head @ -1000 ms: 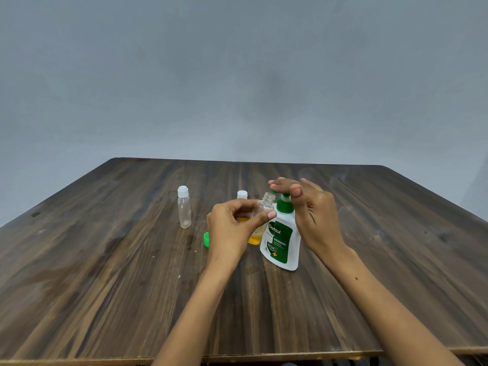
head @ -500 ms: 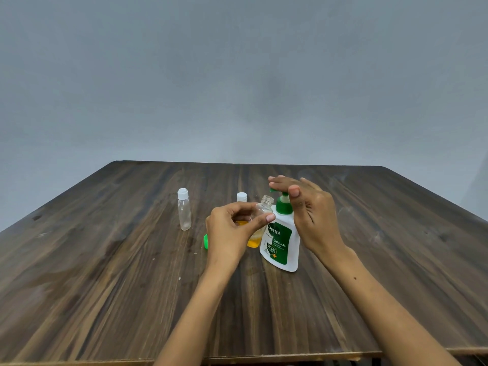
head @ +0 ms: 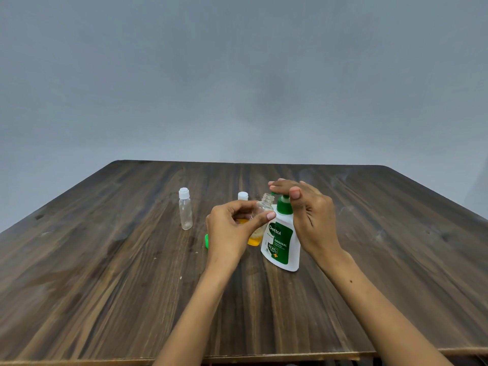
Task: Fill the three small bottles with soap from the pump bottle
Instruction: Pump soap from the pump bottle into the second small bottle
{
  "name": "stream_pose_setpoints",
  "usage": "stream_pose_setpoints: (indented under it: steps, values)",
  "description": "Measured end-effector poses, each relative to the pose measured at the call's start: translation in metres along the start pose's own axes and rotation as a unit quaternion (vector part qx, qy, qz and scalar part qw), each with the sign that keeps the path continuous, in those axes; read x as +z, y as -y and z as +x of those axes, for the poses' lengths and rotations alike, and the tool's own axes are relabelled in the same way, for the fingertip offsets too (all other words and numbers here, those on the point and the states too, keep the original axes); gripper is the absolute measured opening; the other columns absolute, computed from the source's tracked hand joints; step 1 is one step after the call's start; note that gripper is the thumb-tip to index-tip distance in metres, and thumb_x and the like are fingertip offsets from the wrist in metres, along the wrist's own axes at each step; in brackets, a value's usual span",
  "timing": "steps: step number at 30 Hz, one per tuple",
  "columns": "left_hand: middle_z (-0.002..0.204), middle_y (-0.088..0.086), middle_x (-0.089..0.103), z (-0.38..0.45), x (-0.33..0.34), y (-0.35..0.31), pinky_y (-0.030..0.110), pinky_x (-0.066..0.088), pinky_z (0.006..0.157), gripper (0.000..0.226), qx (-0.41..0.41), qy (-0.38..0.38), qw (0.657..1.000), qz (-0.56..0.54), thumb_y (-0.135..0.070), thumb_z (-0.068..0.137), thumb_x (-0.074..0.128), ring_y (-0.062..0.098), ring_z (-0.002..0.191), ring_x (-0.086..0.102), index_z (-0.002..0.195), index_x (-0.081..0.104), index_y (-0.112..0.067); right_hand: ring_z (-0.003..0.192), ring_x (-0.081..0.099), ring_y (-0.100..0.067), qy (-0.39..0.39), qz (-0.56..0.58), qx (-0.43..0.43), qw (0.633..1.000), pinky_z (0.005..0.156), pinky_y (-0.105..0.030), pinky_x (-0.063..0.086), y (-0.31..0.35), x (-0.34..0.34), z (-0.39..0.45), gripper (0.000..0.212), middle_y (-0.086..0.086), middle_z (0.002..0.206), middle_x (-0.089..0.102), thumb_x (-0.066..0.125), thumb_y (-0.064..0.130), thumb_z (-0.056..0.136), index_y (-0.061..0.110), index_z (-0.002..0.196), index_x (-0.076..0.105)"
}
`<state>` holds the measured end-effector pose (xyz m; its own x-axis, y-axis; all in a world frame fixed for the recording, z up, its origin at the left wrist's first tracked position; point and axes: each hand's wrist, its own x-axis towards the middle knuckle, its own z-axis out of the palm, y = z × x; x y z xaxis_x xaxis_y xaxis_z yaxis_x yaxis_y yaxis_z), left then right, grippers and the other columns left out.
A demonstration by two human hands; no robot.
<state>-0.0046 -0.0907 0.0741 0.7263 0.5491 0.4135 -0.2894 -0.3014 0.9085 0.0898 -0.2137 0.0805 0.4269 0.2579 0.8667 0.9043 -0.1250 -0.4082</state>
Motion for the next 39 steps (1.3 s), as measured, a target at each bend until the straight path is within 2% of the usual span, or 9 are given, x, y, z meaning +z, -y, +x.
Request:
stream_pose_setpoints:
  steps: [9,12,19,24,30,36,39]
  values:
    - [0.082,-0.006,0.076,-0.0006,0.0012,0.0020,0.029,0.059,0.078,0.033,-0.007,0.003,1.000,-0.002,-0.038,0.060,0.085,0.009,0.080,0.072,0.088,0.074,-0.024,0.115,0.062,-0.014,0.003,-0.014,-0.003,1.000,0.100,-0.049,0.045,0.0001,-0.0002,-0.0016,0.073,0.002,0.113,0.071,0.019,0.060,0.099,0.012,0.105,0.074]
    - [0.081,-0.008,0.076,-0.0003,0.0010,0.0024,0.025,0.059,0.077,0.032,-0.004,0.002,1.000,0.002,-0.042,0.058,0.083,0.006,0.079,0.071,0.085,0.072,-0.029,0.112,0.063,-0.013,0.001,-0.011,0.000,1.000,0.098,-0.050,0.046,-0.0018,0.0007,-0.0063,0.071,0.004,0.110,0.072,0.020,0.059,0.100,0.013,0.104,0.074]
    - [0.080,-0.006,0.076,-0.0001,0.0000,0.0010,0.029,0.059,0.078,0.032,-0.008,0.002,1.000,-0.010,-0.042,0.056,0.083,0.010,0.080,0.072,0.083,0.072,-0.030,0.114,0.063,-0.013,0.012,-0.027,-0.016,0.999,0.102,-0.045,0.043,0.0007,-0.0019,0.0014,0.073,0.003,0.112,0.071,0.017,0.060,0.100,0.013,0.105,0.074]
    - [0.078,-0.006,0.076,0.0009,0.0011,0.0032,0.029,0.059,0.078,0.025,-0.006,0.000,1.000,-0.008,-0.033,0.060,0.087,0.012,0.079,0.072,0.080,0.072,-0.031,0.109,0.064,-0.011,-0.004,-0.011,-0.007,1.000,0.099,-0.049,0.045,-0.0013,0.0012,-0.0048,0.069,0.005,0.107,0.072,0.021,0.058,0.100,0.015,0.101,0.074]
    - [0.080,-0.004,0.076,-0.0006,0.0019,0.0032,0.034,0.060,0.080,0.035,-0.009,0.001,1.000,-0.012,-0.042,0.055,0.083,0.014,0.080,0.073,0.085,0.075,-0.026,0.112,0.063,-0.013,0.001,-0.018,-0.012,1.000,0.102,-0.046,0.044,0.0002,-0.0018,-0.0010,0.072,0.003,0.111,0.071,0.019,0.059,0.100,0.013,0.104,0.074]
    - [0.081,-0.005,0.076,0.0006,0.0014,0.0052,0.032,0.060,0.079,0.028,-0.016,0.001,1.000,-0.003,-0.031,0.063,0.087,0.013,0.080,0.072,0.086,0.074,-0.026,0.108,0.065,-0.012,-0.019,-0.009,-0.008,1.000,0.098,-0.049,0.046,-0.0021,0.0033,-0.0076,0.068,0.004,0.107,0.072,0.021,0.056,0.101,0.013,0.101,0.074]
    - [0.081,-0.005,0.076,-0.0004,0.0003,0.0054,0.033,0.060,0.080,0.032,-0.012,0.002,1.000,-0.004,-0.037,0.060,0.085,0.012,0.080,0.072,0.088,0.075,-0.024,0.110,0.064,-0.011,-0.016,-0.008,-0.008,1.000,0.099,-0.048,0.046,-0.0022,0.0022,-0.0062,0.069,0.004,0.108,0.072,0.020,0.056,0.101,0.013,0.102,0.074]
